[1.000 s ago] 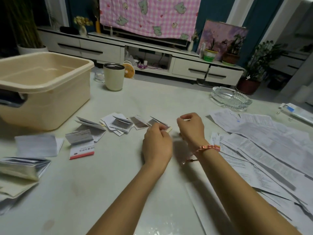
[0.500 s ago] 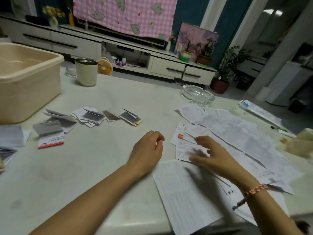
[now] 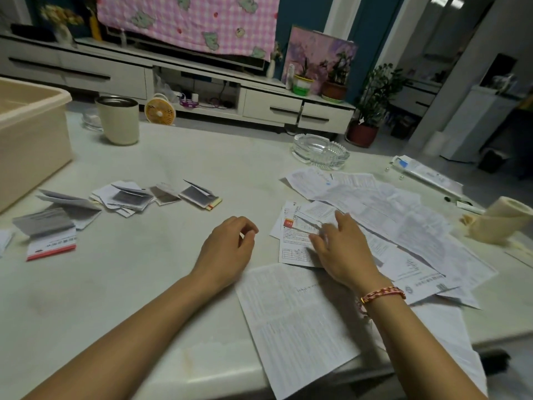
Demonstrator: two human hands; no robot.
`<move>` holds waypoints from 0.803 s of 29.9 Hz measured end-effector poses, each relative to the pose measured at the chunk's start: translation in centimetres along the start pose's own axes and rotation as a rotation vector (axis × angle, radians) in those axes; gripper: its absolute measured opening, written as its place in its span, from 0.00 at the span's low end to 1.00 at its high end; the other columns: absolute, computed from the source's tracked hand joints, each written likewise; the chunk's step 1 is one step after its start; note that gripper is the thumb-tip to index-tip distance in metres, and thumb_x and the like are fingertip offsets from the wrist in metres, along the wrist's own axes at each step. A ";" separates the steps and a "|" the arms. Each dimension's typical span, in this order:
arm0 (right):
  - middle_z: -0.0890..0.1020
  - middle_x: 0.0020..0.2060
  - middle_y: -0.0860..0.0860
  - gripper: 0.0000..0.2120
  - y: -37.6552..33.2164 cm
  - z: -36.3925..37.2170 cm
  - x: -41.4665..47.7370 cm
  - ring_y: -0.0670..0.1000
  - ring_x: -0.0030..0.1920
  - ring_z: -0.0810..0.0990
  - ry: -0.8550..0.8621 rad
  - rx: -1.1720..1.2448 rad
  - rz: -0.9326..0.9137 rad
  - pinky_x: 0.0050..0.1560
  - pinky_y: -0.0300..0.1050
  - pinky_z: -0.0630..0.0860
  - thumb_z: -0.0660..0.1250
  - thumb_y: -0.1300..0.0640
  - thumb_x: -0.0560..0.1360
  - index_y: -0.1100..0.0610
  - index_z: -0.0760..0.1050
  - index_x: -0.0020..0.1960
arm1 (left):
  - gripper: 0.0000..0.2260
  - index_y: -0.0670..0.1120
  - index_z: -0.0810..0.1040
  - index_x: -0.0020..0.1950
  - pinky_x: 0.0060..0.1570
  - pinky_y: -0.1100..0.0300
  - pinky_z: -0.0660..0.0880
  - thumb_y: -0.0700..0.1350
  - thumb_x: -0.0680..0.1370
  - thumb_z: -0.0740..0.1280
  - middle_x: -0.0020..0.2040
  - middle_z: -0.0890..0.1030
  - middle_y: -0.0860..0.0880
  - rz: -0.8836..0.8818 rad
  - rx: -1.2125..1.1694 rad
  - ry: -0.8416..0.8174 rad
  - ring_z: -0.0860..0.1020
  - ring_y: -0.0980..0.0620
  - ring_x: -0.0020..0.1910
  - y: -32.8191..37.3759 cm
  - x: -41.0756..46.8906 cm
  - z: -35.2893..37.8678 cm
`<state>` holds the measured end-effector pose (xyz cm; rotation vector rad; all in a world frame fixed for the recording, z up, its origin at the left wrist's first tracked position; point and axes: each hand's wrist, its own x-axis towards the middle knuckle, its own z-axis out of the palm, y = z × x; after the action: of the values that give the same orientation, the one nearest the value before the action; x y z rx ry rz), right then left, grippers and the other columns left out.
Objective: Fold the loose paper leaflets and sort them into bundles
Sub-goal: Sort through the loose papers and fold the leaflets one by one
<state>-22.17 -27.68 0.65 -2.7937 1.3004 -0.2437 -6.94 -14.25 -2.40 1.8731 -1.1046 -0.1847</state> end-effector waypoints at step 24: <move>0.82 0.39 0.43 0.13 -3.3 -5.5 -3.5 0.37 0.39 0.79 0.486 1.003 -0.017 0.43 0.31 0.75 0.65 0.69 0.73 0.52 0.80 0.41 | 0.11 0.50 0.76 0.54 0.53 0.52 0.77 0.52 0.75 0.69 0.53 0.80 0.48 -0.260 -0.712 -0.031 0.80 0.50 0.50 1.2 0.2 -1.2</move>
<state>-22.78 -22.80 6.01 -1.9132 0.8217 -1.2301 -6.96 -13.85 -0.72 1.3549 -0.6779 -0.6653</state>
